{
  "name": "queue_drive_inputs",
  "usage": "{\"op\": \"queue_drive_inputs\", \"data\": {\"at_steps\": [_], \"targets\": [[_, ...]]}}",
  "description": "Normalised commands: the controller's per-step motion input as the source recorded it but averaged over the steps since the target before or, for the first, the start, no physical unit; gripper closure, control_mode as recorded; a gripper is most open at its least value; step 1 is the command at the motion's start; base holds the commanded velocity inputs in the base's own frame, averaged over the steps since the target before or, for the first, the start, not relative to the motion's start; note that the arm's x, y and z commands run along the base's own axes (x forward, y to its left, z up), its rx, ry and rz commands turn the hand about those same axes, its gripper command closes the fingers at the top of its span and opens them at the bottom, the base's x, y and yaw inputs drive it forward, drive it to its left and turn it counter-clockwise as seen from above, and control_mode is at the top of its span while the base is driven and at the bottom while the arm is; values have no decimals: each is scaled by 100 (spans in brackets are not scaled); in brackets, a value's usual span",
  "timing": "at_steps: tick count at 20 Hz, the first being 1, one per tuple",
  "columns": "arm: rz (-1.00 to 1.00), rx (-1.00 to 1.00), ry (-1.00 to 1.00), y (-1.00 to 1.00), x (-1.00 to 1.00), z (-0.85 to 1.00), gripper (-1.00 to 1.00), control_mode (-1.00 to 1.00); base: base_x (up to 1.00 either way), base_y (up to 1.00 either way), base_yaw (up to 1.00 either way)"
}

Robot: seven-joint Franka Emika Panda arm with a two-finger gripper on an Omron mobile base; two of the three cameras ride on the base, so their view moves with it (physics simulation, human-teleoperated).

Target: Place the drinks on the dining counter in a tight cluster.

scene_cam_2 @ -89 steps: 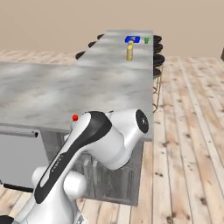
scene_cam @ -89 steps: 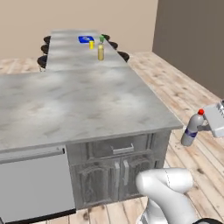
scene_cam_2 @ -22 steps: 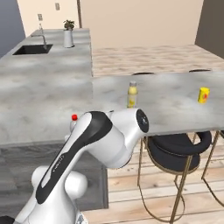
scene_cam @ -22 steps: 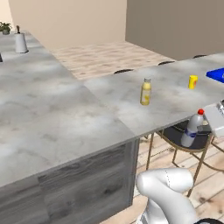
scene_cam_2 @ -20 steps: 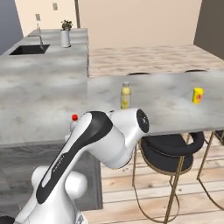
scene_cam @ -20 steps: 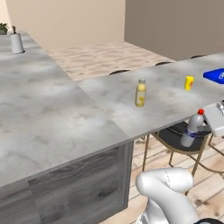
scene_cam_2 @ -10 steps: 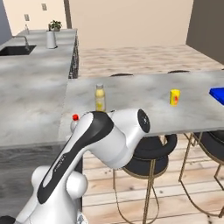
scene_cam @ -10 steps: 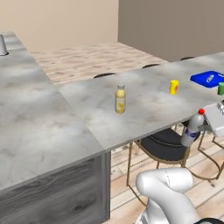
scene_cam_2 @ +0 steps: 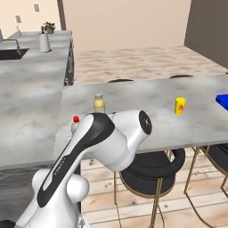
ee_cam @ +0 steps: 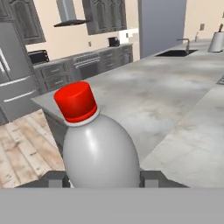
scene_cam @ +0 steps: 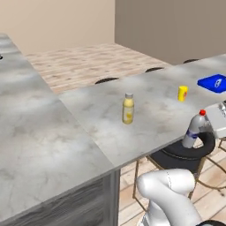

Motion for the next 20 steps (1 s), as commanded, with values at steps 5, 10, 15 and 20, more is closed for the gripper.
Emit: {"op": "queue_drive_inputs", "data": {"at_steps": [5, 10, 15, 20], "targets": [[0, 0, 0, 0, 0, 0, 100, 100, 76, -10, -6], [0, 0, 0, 0, 0, 0, 100, 100, 67, -23, 0], [0, 0, 0, 0, 0, 0, 100, 100, 90, -14, 4], [0, 0, 0, 0, 0, 0, 100, 100, 40, -29, 11]]}}
